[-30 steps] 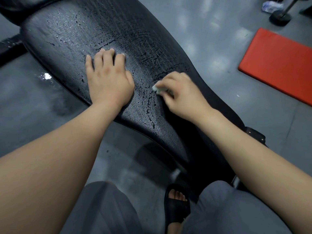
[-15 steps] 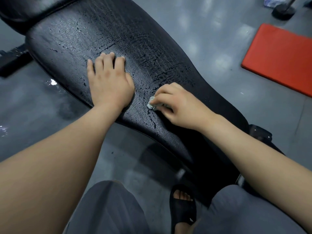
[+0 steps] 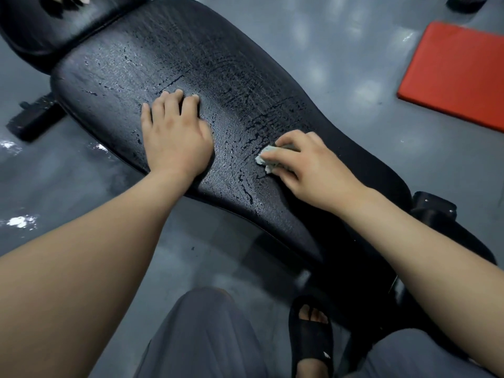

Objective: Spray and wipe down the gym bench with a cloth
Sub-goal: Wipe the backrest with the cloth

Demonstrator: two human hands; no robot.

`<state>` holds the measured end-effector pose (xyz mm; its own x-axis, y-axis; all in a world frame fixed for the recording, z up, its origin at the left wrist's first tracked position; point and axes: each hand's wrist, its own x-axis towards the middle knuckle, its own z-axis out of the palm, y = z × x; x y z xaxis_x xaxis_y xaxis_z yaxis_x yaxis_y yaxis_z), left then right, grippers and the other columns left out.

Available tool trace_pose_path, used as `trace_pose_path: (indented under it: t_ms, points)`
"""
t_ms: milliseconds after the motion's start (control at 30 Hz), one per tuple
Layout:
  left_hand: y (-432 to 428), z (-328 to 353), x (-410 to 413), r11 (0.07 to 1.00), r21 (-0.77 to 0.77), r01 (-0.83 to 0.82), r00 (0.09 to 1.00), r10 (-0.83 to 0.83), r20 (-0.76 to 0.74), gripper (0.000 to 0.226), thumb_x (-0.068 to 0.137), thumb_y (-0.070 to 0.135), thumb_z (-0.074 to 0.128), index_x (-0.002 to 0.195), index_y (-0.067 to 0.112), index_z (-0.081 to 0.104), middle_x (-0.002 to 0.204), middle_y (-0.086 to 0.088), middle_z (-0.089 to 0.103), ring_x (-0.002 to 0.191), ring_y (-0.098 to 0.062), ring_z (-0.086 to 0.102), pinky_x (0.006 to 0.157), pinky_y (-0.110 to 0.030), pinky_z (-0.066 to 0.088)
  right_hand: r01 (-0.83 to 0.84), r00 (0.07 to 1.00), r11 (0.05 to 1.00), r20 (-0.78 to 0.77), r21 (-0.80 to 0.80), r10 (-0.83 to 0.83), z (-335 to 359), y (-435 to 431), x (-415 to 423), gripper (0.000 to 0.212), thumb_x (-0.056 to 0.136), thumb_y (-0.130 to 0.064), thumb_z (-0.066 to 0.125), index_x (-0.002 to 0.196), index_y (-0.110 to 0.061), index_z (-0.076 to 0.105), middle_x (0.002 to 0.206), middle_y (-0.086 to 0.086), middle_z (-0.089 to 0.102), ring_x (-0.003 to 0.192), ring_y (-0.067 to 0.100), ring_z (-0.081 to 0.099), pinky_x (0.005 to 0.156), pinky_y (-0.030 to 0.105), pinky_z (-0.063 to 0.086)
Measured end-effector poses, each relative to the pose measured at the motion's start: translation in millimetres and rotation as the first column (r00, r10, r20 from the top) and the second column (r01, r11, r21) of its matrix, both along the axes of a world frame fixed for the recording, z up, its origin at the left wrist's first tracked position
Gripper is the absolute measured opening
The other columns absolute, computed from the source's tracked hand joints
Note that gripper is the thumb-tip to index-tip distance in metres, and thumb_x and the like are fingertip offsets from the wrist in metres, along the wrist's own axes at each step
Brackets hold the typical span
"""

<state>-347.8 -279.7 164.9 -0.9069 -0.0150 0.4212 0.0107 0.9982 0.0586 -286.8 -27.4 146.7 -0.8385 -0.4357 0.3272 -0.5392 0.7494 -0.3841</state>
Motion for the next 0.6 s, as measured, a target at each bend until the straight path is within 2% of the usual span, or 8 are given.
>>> trace_pose_path:
  t_ms: [133,233,367,500,600]
  points:
    - [-3,0,0,0.999,0.016,0.030,1.000,-0.030,0.004,0.053,0.091,0.030,0.039,0.139,0.019,0.056,0.149,-0.011,0.049,0.142,-0.034,0.038,0.123,-0.054,0.018,0.046,0.998,0.999,0.048,0.028,-0.047,5,-2,-2,0.024,0.096,-0.036,0.061,0.118,-0.033,0.069,0.117,0.001,0.053,0.099,0.026,0.048,0.082,0.045,0.052]
    - [-4,0,0,0.999,0.009,0.042,0.999,-0.042,-0.013,0.053,0.090,0.030,0.037,0.138,0.018,0.057,0.148,-0.011,0.050,0.140,-0.035,0.039,0.122,-0.054,0.020,-0.013,0.999,0.999,0.036,0.039,0.012,9,-5,-12,0.017,0.096,-0.030,0.062,0.111,-0.029,0.070,0.113,-0.001,0.053,0.098,0.024,0.047,0.078,0.045,0.053]
    - [-1,-1,-2,1.000,-0.021,0.007,1.000,-0.007,-0.007,0.053,0.090,0.031,0.037,0.137,0.019,0.058,0.147,-0.010,0.051,0.138,-0.034,0.041,0.121,-0.054,0.023,-0.089,0.996,0.996,0.003,-0.018,0.089,3,-10,-19,0.020,0.097,-0.029,0.059,0.114,-0.025,0.070,0.112,-0.001,0.056,0.097,0.025,0.049,0.081,0.045,0.051]
    - [5,1,-4,0.998,-0.041,-0.043,0.999,0.044,0.010,0.051,0.089,0.033,0.037,0.133,0.021,0.058,0.144,-0.010,0.052,0.135,-0.034,0.042,0.120,-0.053,0.024,-0.251,0.967,0.966,0.025,-0.066,0.253,0,-9,-11,0.019,0.098,-0.023,0.060,0.112,-0.021,0.072,0.111,-0.002,0.060,0.097,0.025,0.051,0.087,0.040,0.048]
    - [5,0,-3,0.998,-0.035,-0.049,0.999,0.050,0.001,0.049,0.089,0.034,0.037,0.132,0.021,0.058,0.143,-0.010,0.052,0.135,-0.034,0.042,0.120,-0.053,0.024,-0.389,0.918,0.921,0.064,-0.038,0.390,2,0,4,0.020,0.094,-0.017,0.060,0.107,-0.023,0.075,0.110,-0.004,0.061,0.097,0.024,0.052,0.087,0.037,0.047]
